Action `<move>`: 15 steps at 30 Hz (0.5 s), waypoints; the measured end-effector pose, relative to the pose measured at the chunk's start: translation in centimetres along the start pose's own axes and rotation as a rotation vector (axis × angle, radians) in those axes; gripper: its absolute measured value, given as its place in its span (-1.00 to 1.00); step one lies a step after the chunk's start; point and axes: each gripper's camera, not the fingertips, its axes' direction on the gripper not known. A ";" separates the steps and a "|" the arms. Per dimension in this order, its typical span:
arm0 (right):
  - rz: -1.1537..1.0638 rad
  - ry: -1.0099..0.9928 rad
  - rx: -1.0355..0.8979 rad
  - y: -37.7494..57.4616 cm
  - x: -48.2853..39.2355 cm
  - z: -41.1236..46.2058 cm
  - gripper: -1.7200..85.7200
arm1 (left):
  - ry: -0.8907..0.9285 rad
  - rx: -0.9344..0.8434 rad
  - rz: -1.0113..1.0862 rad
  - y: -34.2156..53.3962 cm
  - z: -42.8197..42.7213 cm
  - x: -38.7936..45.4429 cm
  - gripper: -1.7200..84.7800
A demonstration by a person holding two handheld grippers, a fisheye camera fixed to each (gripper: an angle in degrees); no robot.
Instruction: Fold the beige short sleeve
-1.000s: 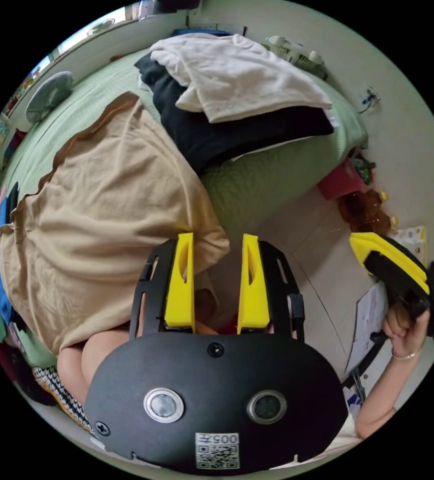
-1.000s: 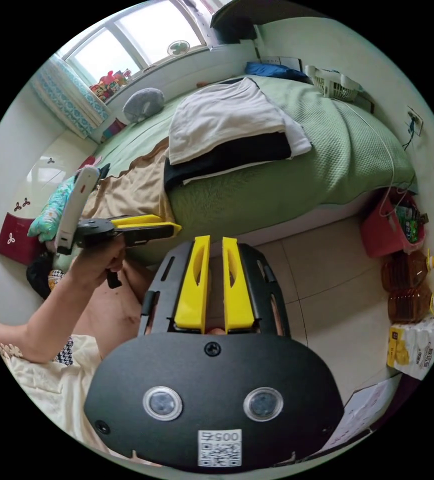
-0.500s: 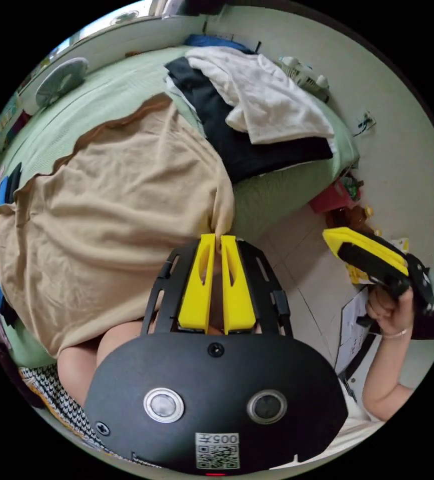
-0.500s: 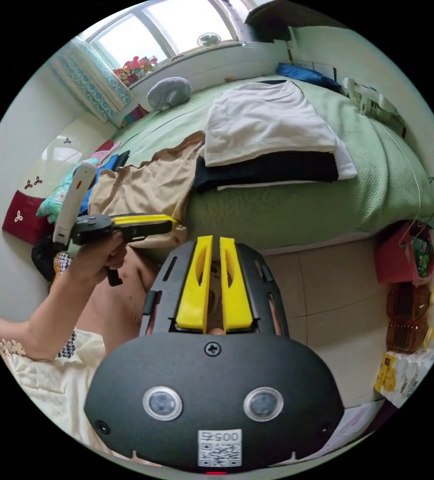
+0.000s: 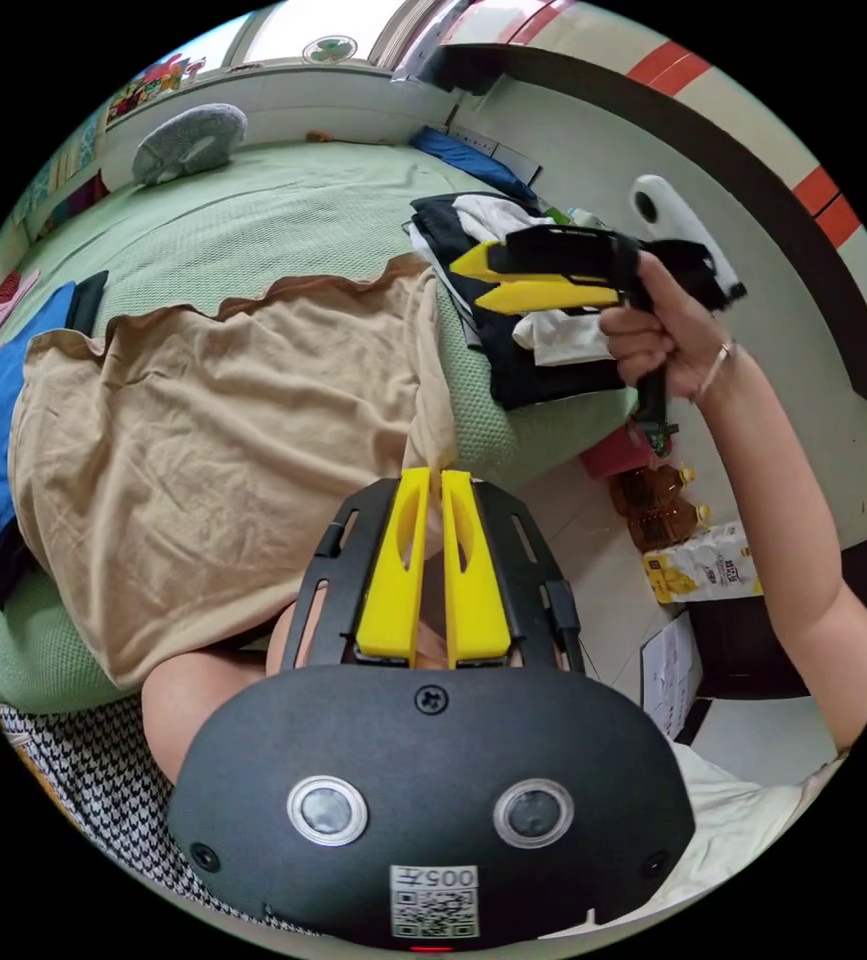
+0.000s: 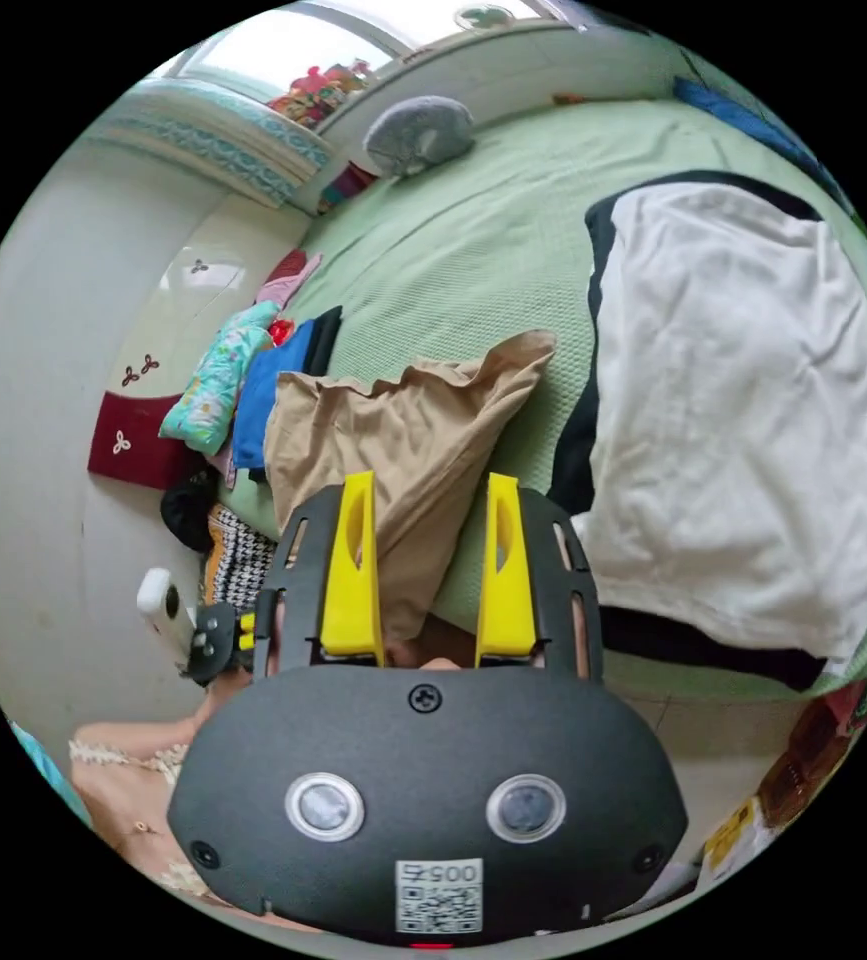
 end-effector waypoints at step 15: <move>0.229 0.030 -0.087 -9.8 2.3 9.8 -0.75 | 0.039 0.014 -0.005 0.3 -4.3 -2.7 -0.89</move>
